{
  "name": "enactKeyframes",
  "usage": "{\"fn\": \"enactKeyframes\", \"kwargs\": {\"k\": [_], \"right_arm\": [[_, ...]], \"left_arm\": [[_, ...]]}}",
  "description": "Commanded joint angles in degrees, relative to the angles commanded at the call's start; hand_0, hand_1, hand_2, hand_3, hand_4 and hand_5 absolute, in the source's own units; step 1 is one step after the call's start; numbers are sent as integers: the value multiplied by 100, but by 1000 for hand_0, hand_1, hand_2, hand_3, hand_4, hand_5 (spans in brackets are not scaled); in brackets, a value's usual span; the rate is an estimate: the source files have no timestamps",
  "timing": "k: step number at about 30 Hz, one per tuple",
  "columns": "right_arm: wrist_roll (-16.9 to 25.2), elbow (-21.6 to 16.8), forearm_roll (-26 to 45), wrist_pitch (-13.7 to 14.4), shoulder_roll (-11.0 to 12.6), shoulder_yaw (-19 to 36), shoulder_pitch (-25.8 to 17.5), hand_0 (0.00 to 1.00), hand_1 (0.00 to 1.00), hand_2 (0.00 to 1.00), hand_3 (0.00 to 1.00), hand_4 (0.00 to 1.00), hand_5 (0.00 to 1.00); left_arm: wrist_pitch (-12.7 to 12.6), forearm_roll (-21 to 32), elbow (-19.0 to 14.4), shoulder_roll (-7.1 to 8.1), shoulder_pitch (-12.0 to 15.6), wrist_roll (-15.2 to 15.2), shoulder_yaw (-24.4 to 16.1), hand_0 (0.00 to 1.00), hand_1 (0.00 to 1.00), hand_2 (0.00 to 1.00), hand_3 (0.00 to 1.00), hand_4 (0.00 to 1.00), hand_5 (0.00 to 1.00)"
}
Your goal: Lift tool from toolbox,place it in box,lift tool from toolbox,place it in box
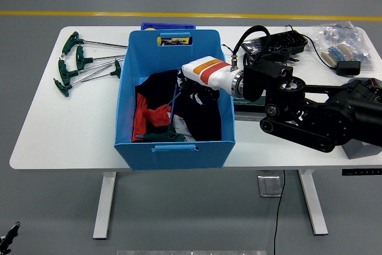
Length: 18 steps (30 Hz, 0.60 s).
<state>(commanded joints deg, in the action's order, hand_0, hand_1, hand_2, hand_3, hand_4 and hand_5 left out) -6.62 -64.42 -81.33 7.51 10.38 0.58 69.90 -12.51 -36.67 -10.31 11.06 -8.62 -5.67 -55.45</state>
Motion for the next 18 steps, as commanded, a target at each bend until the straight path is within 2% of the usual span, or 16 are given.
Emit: {"fn": "enactKeyframes", "kwargs": {"k": [2,3,8,9,14,15,18], "right_arm": [[35,5,28,-33,-1,5,2,548,521,604,645,644,50],[50,3,36,-49,-2,7,3,602,620,734,804,799,129],[75,-5,48,-81,-5,32,8,602,620,734,804,799,129],[76,-6,52,-86,-5,37,9,649,664,785,852,814,137],[85,-8,63,-134,-10,55,21,649,664,785,852,814,137],[87,-7,62,-141,-11,57,23,672,692,820,888,825,139],[87,-5,63,-172,-14,63,25,672,692,820,888,825,139]], "left_arm": [[1,3,0,3,-9,-3,4,888,901,906,752,698,788],[1,5,0,4,-15,-4,5,888,900,906,752,698,788],[2,6,0,3,-29,-5,2,888,900,906,752,698,788],[1,6,0,2,-28,-4,1,888,900,906,751,698,788],[-5,-8,0,0,-14,10,-20,888,900,906,751,698,788],[-7,-11,0,0,-13,12,-24,888,901,906,750,697,787],[-7,-11,0,1,-14,11,-26,888,901,906,750,697,787]]}}
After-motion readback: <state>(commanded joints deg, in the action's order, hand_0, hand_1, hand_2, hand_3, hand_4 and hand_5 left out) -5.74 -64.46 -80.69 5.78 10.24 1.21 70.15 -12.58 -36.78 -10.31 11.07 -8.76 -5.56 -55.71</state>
